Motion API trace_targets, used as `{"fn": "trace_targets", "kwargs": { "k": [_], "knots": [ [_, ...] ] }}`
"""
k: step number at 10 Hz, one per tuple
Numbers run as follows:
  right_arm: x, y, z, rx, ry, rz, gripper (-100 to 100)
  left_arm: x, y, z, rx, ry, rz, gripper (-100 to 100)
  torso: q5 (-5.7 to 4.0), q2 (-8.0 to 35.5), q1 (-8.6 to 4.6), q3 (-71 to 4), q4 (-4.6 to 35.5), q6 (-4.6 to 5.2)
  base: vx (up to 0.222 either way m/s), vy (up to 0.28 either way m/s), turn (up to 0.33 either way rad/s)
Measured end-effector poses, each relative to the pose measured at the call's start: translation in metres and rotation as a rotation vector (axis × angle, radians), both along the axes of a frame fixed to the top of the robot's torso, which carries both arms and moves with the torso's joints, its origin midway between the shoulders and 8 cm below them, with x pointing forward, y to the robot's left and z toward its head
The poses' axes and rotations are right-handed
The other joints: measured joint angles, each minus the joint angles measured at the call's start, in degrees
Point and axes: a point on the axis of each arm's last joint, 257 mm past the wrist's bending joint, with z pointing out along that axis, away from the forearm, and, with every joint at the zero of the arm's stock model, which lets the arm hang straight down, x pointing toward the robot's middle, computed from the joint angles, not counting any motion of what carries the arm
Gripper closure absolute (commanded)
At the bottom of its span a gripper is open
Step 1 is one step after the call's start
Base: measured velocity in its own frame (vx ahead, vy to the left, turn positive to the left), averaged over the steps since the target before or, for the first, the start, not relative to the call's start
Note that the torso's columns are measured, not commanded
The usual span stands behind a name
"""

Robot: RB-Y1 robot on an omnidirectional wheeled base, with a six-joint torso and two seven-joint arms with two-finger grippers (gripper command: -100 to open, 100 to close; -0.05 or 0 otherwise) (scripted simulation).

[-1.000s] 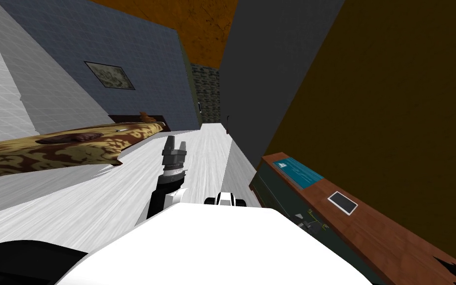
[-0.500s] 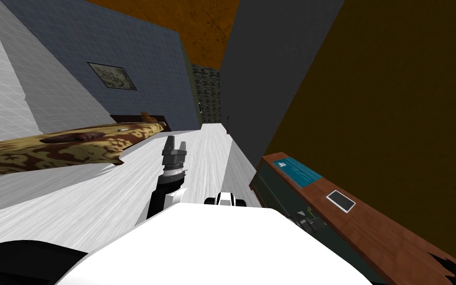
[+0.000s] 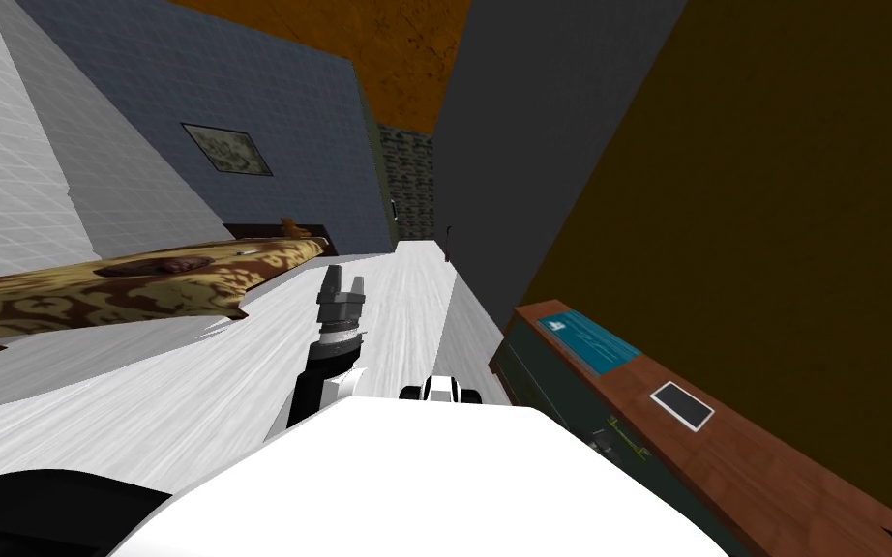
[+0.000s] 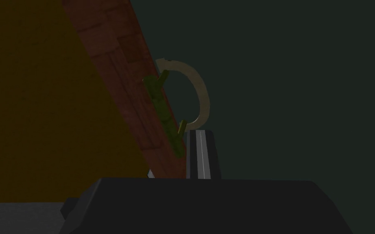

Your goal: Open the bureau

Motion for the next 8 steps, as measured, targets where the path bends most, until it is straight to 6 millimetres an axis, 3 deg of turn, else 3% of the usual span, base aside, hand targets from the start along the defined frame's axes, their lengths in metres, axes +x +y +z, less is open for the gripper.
{"fn": "trace_targets", "kwargs": {
  "k": [1, 4, 8],
  "knots": [
    [-0.005, 0.001, -0.001, 0.002, 0.005, 0.008, -100, 0.0, 0.0, 0.0, 0.0, 0.0, 0.0, 0, 0.0, 0.0, -0.03, 0.0, 0.0, 0.05, -0.008, -0.011, -0.019],
    [-0.023, 0.005, -0.004, -0.006, 0.05, 0.026, -100, 0.0, 0.0, 0.0, 0.0, 0.0, 0.0, 0, -0.01, -0.1, -0.03, -0.1, 0.0, 0.04, -0.014, -0.019, 0.214],
    [-0.072, 0.013, -0.009, -0.017, 0.148, 0.081, -100, 0.0, 0.0, 0.0, 0.0, 0.0, 0.0, 0, -0.01, -0.1, -0.05, -0.1, 0.0, 0.06, -0.019, -0.03, 0.267]
  ]
}}
